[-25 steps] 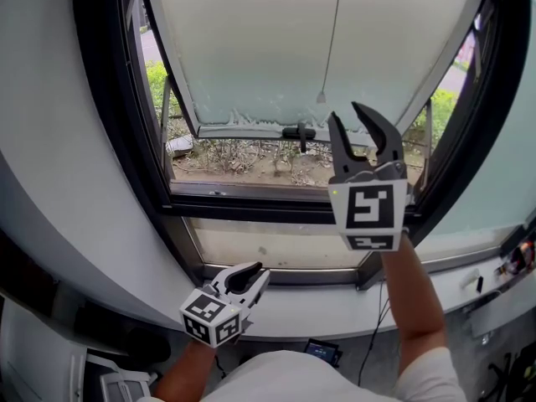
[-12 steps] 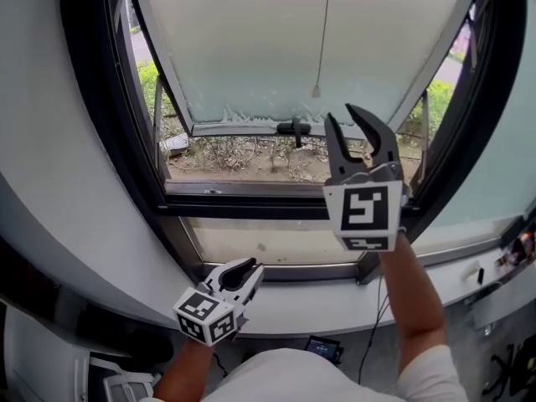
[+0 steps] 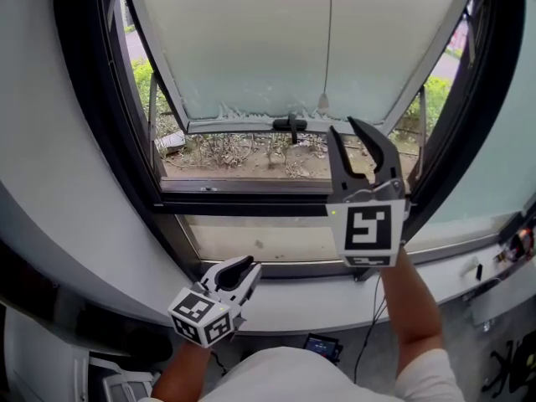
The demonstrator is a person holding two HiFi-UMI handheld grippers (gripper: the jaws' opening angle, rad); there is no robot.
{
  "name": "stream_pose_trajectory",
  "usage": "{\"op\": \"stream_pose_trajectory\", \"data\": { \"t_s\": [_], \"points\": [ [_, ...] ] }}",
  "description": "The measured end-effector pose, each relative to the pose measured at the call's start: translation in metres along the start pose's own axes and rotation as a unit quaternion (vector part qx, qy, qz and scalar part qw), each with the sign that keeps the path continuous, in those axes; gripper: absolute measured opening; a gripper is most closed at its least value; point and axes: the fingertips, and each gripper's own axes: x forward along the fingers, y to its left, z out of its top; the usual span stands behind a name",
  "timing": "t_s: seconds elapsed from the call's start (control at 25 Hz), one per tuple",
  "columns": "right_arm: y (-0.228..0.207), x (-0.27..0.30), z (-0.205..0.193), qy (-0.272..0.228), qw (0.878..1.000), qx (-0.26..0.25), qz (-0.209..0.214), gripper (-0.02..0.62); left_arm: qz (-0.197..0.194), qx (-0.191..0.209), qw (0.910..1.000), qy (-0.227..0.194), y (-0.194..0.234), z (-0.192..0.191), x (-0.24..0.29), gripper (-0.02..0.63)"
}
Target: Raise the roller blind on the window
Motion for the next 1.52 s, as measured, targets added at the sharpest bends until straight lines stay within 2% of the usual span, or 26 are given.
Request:
{"op": "stream_pose_trajectory", "data": {
  "t_s": [0.2, 0.72, 1.04, 1.52],
  "points": [
    [0.002, -0.011, -0.012, 0.011, 1.000, 0.006, 0.003, 0.118, 0.001, -0.002, 1.0000, 0.004, -0.001, -0.002, 0.000, 0.092],
    [0.031, -0.035, -0.064, 0.066, 0.995, 0.066, 0.023, 0.115, -0.005, -0.005, 1.0000, 0.002, -0.008, -0.002, 0.001, 0.092],
    [0.046, -0.057, -0.099, 0.105, 0.988, 0.113, 0.032, 0.106, -0.013, -0.012, 0.9998, 0.002, -0.014, -0.004, 0.002, 0.092],
    [0.101, -0.089, -0.147, 0.163, 0.969, 0.166, 0.087, 0.098, -0.011, -0.024, 0.9996, 0.006, -0.011, -0.010, 0.001, 0.092]
  ]
}}
